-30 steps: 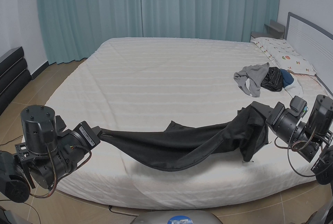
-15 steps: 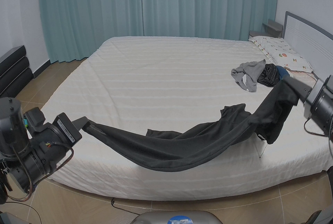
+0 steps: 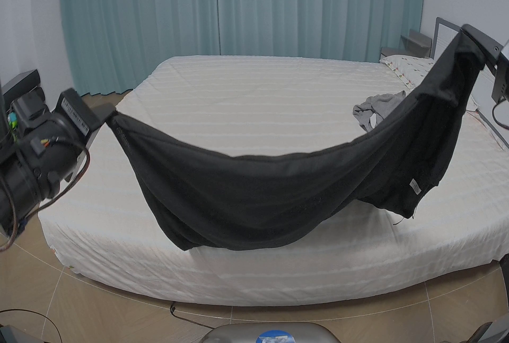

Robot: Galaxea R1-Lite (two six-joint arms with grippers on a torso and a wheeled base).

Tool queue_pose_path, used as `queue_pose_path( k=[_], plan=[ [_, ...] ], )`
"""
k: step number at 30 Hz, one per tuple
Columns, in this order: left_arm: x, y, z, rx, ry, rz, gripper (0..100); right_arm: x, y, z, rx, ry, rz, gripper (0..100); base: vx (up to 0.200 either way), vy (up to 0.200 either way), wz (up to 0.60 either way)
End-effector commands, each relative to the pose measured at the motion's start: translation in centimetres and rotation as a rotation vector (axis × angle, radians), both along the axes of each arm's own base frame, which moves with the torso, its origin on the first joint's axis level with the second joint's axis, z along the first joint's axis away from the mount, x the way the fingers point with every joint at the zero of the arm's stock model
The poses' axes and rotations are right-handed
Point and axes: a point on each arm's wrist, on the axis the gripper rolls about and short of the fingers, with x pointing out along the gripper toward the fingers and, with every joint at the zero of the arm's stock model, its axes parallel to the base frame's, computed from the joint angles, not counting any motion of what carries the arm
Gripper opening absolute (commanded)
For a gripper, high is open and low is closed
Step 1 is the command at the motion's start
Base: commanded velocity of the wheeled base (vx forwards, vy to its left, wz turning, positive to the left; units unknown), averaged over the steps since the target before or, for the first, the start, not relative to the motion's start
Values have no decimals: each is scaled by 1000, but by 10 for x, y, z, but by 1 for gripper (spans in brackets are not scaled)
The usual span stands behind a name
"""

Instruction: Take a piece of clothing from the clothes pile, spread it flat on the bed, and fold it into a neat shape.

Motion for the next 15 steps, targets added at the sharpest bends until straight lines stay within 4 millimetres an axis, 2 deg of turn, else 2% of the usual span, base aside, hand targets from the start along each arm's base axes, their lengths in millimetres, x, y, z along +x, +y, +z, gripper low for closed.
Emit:
queue_pose_path(
  k=[1, 4, 5, 7, 11, 15],
  plan=[
    [60, -6, 1, 28, 45, 65, 0, 57, 8, 5, -12, 37, -44, 0, 0, 0, 0],
    [86, -10, -3, 29, 68, 71, 0, 81, 9, 1, -18, 60, -64, 0, 0, 0, 0],
    [87, -10, -4, 30, 70, 71, 0, 82, 9, 1, -18, 61, -65, 0, 0, 0, 0],
    [114, -14, -11, 35, 90, 92, 0, 104, 13, -9, -28, 95, -73, 0, 0, 0, 0],
    [151, -21, -21, 41, 110, 118, 0, 136, 19, -28, -39, 136, -79, 0, 0, 0, 0],
    [176, -27, -30, 45, 126, 128, 0, 161, 24, -45, -37, 131, -85, 0, 0, 0, 0]
  ],
)
